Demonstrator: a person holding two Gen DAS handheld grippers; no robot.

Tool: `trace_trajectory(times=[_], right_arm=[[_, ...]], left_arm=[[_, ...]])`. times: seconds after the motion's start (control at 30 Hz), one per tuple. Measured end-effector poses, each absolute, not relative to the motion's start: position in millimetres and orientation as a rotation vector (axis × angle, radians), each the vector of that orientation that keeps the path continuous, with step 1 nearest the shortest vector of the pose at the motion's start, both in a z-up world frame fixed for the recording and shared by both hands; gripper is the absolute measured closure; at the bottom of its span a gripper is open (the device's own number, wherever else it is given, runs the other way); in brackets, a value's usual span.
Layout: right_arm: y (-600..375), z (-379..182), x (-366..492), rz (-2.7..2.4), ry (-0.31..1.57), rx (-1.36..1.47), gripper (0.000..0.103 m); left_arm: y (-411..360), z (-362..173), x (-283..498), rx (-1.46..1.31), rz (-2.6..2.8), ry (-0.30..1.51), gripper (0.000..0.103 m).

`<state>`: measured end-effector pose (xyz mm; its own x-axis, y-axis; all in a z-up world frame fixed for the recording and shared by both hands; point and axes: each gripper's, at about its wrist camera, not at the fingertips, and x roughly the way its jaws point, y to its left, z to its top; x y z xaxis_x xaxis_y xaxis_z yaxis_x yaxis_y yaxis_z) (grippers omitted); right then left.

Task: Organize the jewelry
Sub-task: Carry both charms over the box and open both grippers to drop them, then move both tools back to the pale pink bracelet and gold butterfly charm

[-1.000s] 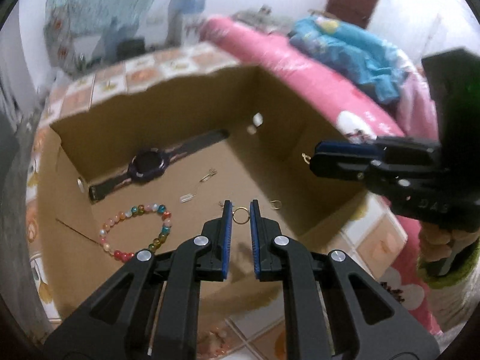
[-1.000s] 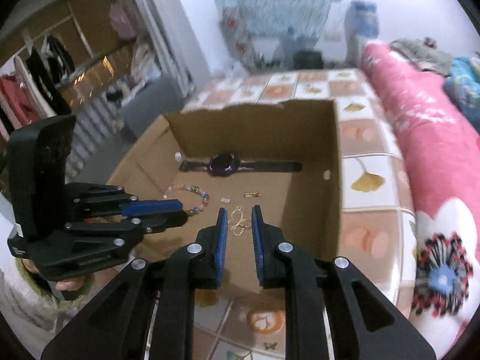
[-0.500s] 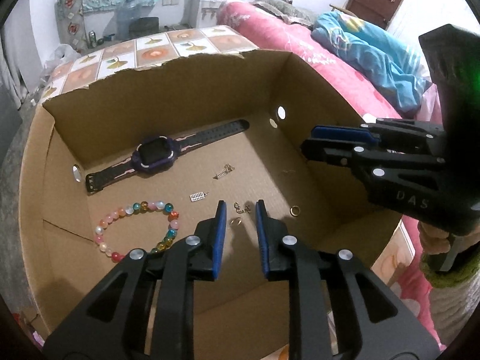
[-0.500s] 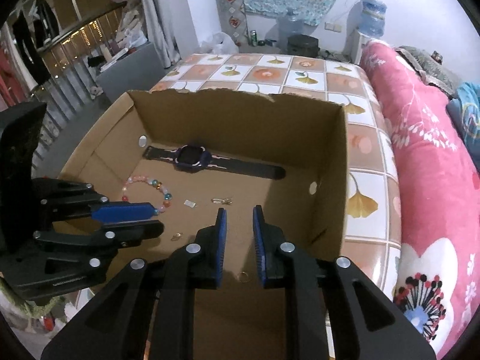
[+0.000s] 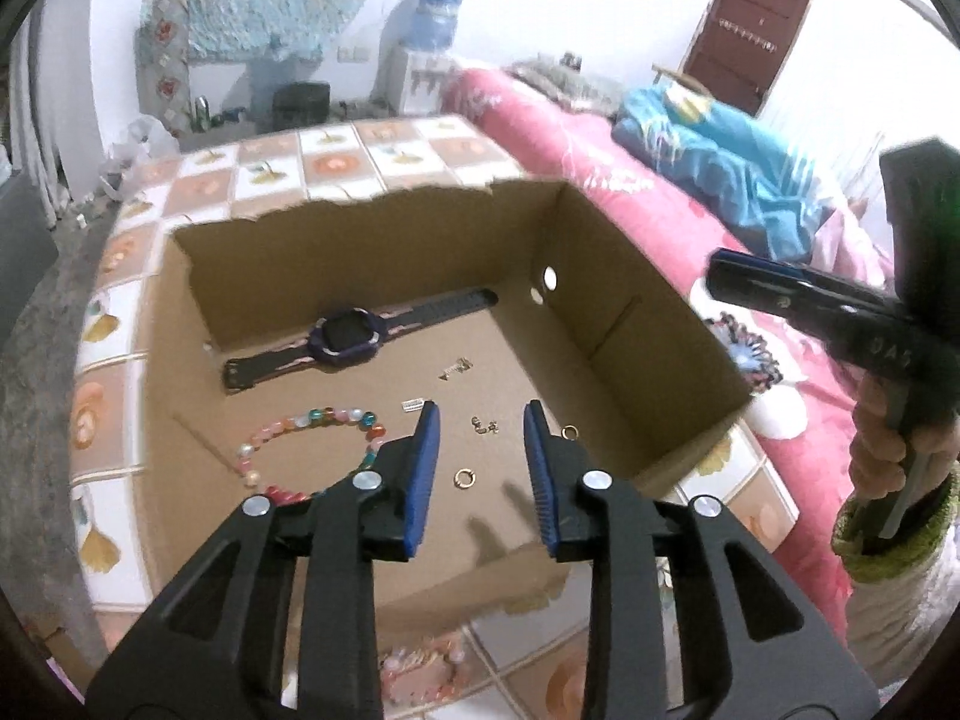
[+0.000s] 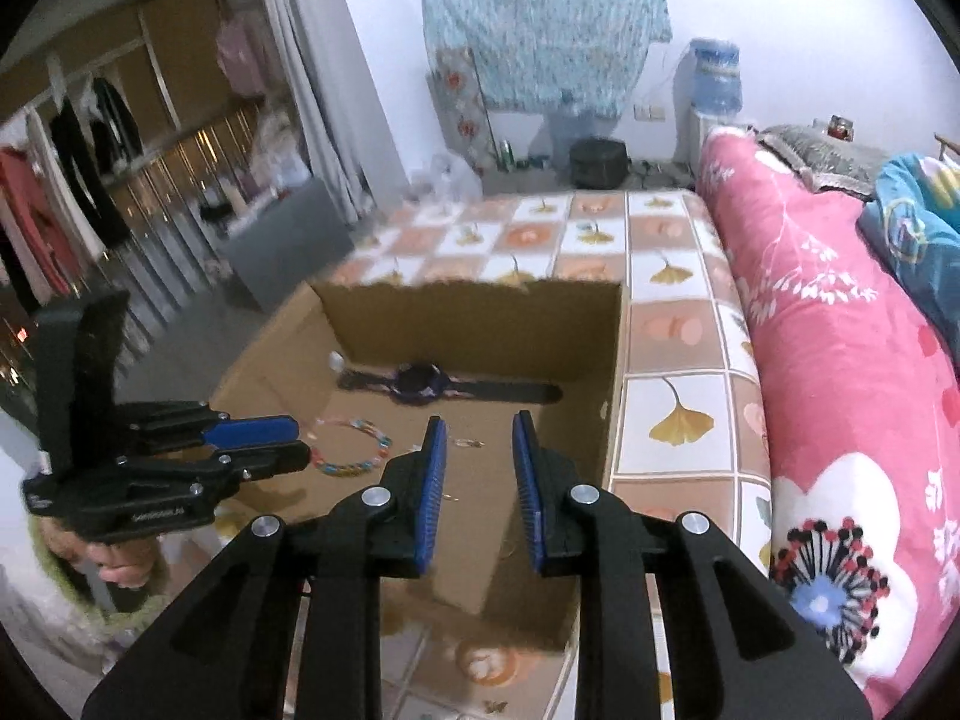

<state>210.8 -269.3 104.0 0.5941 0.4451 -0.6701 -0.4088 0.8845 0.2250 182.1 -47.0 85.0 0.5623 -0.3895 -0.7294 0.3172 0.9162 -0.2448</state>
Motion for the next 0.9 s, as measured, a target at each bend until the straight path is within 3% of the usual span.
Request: trace_trajectory(times=[0.2,0.4,0.9], right_arm=[[-310.5,114.6,153.0,0.464,0.696,0.133,0.070],[-333.8,83.8,108.4,0.408,0.717,0.204,0.070],[-302.2,-16.5,86.0,0.224,0.974,0.168,0.070]], left_arm=[[-24.5,102.7,123.0,-0.068,-0.402,0.780,0.058],[-16.1,91.7,76.0,-0.055,-0.425,0.772,0.049],[-55.1,-1.8,73.1,0.086,-0.297,0.956,0.049]])
